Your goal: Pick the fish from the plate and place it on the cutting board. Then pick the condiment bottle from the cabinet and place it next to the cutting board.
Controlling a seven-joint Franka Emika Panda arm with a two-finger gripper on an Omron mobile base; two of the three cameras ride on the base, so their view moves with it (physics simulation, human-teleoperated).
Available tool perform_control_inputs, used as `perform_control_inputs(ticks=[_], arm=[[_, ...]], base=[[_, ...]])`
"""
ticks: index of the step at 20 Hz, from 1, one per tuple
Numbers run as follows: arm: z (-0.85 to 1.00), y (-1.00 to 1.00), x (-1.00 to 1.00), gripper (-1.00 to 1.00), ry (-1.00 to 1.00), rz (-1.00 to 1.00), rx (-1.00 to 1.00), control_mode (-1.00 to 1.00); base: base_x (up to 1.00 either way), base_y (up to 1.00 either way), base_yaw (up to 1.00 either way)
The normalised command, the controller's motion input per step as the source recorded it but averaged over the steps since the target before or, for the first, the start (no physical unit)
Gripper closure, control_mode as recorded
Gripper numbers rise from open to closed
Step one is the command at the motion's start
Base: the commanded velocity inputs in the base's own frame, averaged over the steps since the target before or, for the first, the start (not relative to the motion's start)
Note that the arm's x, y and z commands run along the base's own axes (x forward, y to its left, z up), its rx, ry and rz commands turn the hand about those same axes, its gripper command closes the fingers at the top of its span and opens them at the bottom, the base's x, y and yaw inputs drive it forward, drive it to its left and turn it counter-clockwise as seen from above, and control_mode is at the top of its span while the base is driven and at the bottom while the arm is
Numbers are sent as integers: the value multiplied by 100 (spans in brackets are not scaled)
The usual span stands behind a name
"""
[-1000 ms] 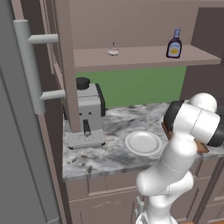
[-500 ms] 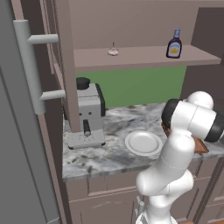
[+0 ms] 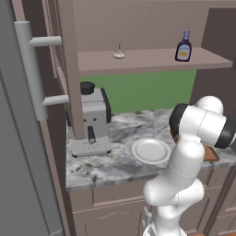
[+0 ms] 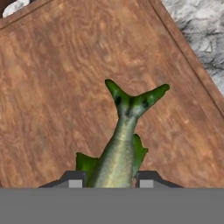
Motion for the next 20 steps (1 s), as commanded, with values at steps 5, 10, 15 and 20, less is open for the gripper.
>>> perform_control_inputs(ticks=[5,10,15,20], arm=[[-6,0,3,-100,0,0,0,-100],[-1,0,1,-100,0,0,0,-100],[7,-2,0,-100,1,0,0,-100],[25,0,0,-100,0,0,0,-100]], base=[[0,0,0],[0,0,0],[0,0,0],[0,0,0]])
